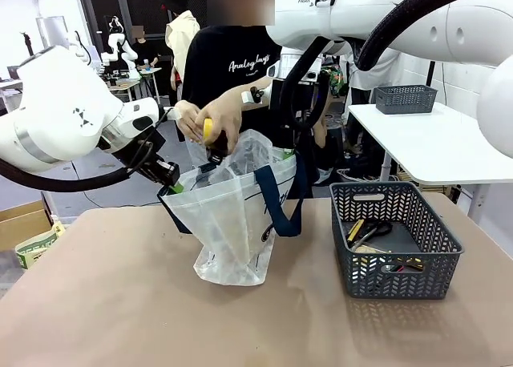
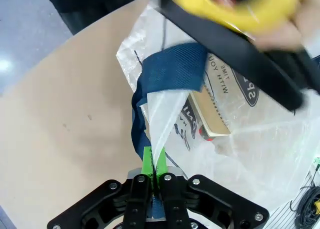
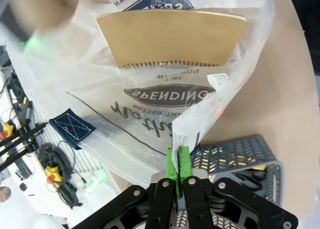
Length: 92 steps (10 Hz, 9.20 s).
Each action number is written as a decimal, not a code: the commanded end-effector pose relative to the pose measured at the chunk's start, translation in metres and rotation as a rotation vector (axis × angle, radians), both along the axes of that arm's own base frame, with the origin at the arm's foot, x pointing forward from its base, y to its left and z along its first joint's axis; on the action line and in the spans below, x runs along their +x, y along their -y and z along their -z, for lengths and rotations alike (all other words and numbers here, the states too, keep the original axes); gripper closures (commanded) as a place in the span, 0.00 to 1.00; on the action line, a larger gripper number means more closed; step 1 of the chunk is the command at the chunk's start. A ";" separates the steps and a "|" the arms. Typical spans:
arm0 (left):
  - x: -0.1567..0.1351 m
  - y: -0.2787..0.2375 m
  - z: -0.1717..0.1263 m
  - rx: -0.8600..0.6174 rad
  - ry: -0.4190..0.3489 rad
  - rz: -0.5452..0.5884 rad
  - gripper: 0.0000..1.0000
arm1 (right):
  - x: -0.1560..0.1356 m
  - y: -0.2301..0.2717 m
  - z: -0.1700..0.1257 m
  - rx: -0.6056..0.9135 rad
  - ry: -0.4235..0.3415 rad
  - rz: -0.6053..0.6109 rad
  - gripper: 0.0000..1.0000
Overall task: Transfer purchased items from the store into the shopping bag.
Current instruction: Move the Reusable shopping bag to the right side of the table.
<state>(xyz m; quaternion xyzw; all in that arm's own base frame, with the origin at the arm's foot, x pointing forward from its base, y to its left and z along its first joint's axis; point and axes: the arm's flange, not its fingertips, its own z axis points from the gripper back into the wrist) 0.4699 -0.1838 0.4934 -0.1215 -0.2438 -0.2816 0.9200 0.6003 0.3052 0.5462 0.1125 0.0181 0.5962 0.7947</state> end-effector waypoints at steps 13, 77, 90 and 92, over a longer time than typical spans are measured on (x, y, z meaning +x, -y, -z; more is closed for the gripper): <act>-0.002 0.000 0.003 0.022 0.019 0.104 1.00 | -0.001 0.002 0.001 -0.008 -0.015 -0.006 1.00; -0.002 0.000 0.003 0.022 0.019 0.104 1.00 | -0.001 0.002 0.001 -0.008 -0.015 -0.006 1.00; -0.002 0.000 0.003 0.022 0.019 0.104 1.00 | -0.005 -0.007 0.003 -0.051 0.071 0.108 1.00; -0.002 0.000 0.003 0.022 0.019 0.104 1.00 | -0.007 -0.011 0.004 -0.076 0.104 0.152 1.00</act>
